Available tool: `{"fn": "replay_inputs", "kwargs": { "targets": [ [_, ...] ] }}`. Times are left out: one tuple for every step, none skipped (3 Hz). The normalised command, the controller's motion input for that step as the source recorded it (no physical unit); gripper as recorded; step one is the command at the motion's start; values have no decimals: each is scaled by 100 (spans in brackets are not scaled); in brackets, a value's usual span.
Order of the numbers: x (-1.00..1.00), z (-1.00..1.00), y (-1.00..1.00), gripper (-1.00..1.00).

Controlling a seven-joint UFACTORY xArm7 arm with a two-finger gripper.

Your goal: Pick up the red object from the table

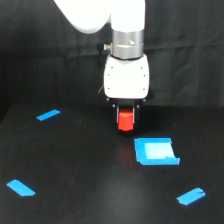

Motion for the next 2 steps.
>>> {"fn": "replay_inputs", "kwargs": {
  "targets": [
    [-14, 92, -12, -99],
    [-8, 96, -15, -98]
  ]
}}
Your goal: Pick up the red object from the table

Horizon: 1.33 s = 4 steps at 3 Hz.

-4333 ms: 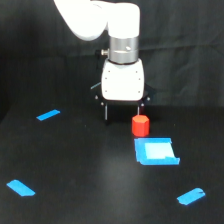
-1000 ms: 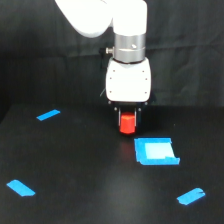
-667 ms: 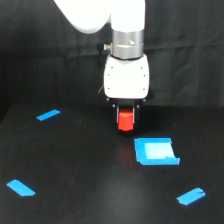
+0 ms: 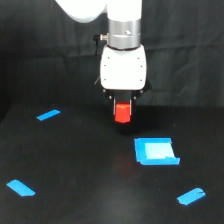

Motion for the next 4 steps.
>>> {"fn": "replay_inputs", "kwargs": {
  "targets": [
    [-1, 96, -16, -95],
    [-1, 94, -11, -95],
    [2, 87, -6, -96],
    [2, 78, -4, -97]
  ]
}}
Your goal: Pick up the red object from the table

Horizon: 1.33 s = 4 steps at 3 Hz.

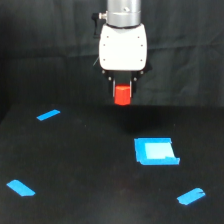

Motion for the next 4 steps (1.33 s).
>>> {"fn": "replay_inputs", "kwargs": {
  "targets": [
    [1, 60, -2, -99],
    [-2, 41, -1, -99],
    [-4, 28, -1, -99],
    [-4, 21, 0, -99]
  ]
}}
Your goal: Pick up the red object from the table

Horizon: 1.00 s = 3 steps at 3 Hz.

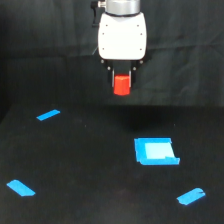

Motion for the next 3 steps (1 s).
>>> {"fn": "replay_inputs", "kwargs": {
  "targets": [
    [-4, 20, -1, -98],
    [-4, 14, -1, -98],
    [-4, 13, -1, -98]
  ]
}}
